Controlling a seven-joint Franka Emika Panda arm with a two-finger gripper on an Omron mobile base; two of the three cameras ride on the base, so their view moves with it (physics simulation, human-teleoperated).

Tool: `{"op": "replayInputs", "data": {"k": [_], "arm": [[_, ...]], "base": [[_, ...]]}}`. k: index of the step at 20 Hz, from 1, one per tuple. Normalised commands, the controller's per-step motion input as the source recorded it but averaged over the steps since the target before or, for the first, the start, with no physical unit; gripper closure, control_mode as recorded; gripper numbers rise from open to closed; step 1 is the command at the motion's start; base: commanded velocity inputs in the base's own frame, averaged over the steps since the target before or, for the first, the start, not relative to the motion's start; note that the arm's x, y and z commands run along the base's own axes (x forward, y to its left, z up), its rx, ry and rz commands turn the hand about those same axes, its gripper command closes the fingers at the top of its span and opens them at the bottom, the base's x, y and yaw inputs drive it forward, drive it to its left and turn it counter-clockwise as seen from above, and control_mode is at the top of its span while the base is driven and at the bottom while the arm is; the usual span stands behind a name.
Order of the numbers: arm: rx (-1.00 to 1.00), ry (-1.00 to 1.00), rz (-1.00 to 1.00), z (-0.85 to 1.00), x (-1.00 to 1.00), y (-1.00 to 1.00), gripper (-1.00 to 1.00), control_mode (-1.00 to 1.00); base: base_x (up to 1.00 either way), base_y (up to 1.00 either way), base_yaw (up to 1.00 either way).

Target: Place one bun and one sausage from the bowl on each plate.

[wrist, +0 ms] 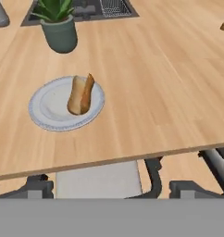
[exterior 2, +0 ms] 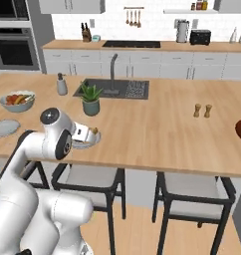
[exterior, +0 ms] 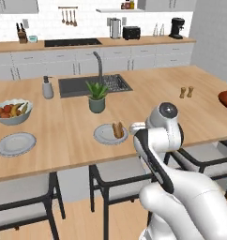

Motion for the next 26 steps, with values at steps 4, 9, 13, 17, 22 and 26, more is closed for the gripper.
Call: {"op": "replayInputs", "data": {"k": [4, 9, 13, 17, 22, 26], "arm": [[0.00, 0.00, 0.00, 0.00, 0.00, 0.00, -1.00, 1.00], [0.00, 0.00, 0.00, 0.00, 0.00, 0.00, -1.00, 1.00], [0.00, 0.00, 0.00, 0.00, 0.00, 0.00, -1.00, 1.00], [0.00, 0.00, 0.00, 0.00, 0.00, 0.00, -1.00, 1.00], [0.00, 0.00, 0.00, 0.00, 0.00, 0.00, -1.00, 1.00], [0.00, 0.00, 0.00, 0.00, 0.00, 0.00, -1.00, 1.00]], "base": [[-0.12, -1.00, 0.00], [0.00, -1.00, 0.01], [0.01, -1.00, 0.04], [0.15, -1.00, 0.12], [0.05, -1.00, 0.19], [0.25, -1.00, 0.09]]}}
